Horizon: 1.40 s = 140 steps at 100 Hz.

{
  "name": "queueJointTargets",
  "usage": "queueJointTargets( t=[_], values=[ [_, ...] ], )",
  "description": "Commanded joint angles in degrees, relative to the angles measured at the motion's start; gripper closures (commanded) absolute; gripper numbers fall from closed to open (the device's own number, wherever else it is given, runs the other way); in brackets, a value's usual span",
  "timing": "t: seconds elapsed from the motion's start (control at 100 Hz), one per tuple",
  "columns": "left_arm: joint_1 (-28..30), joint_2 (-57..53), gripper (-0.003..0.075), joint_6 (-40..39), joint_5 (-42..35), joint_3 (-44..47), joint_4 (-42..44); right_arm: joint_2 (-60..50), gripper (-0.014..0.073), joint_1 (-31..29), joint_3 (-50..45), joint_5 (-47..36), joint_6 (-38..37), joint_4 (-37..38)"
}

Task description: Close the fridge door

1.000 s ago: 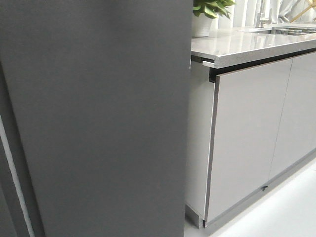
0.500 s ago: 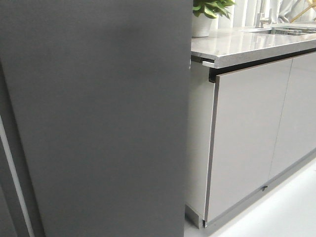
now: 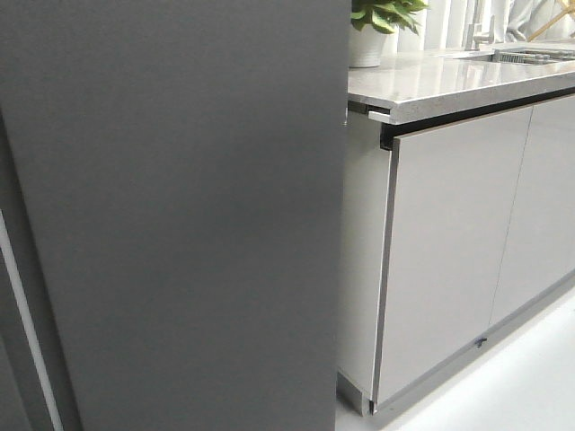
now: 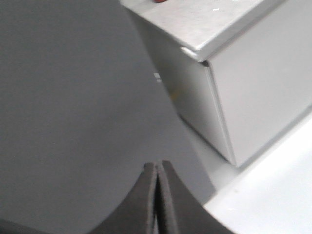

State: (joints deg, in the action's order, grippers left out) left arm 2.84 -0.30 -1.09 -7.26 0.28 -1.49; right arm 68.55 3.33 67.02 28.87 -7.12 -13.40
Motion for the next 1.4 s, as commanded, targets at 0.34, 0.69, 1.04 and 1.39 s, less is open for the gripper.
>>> queueJointTargets(
  t=[0.34,0.69,1.04,1.39],
  values=[
    [-0.4,-1.2,0.0740,-0.2,-4.2,2.0,-0.2,-27.6,0.0639,-7.6,-25.9,-12.5,0.7,6.7],
    [-0.4,-1.2,0.0740,-0.2,-4.2,2.0,-0.2,-49.0,0.0639,-12.1,-49.5,-18.5,0.7,12.6],
    [-0.4,-1.2,0.0740,-0.2,-4.2,2.0,-0.2,-63.9,0.0639,-10.4,-63.3,-18.6,0.7,17.0],
    [-0.4,-1.2,0.0740,-0.2,-4.2,2.0,-0.2,-70.0,0.0639,-3.2,-69.2,-22.7,0.7,21.4]
  ],
)
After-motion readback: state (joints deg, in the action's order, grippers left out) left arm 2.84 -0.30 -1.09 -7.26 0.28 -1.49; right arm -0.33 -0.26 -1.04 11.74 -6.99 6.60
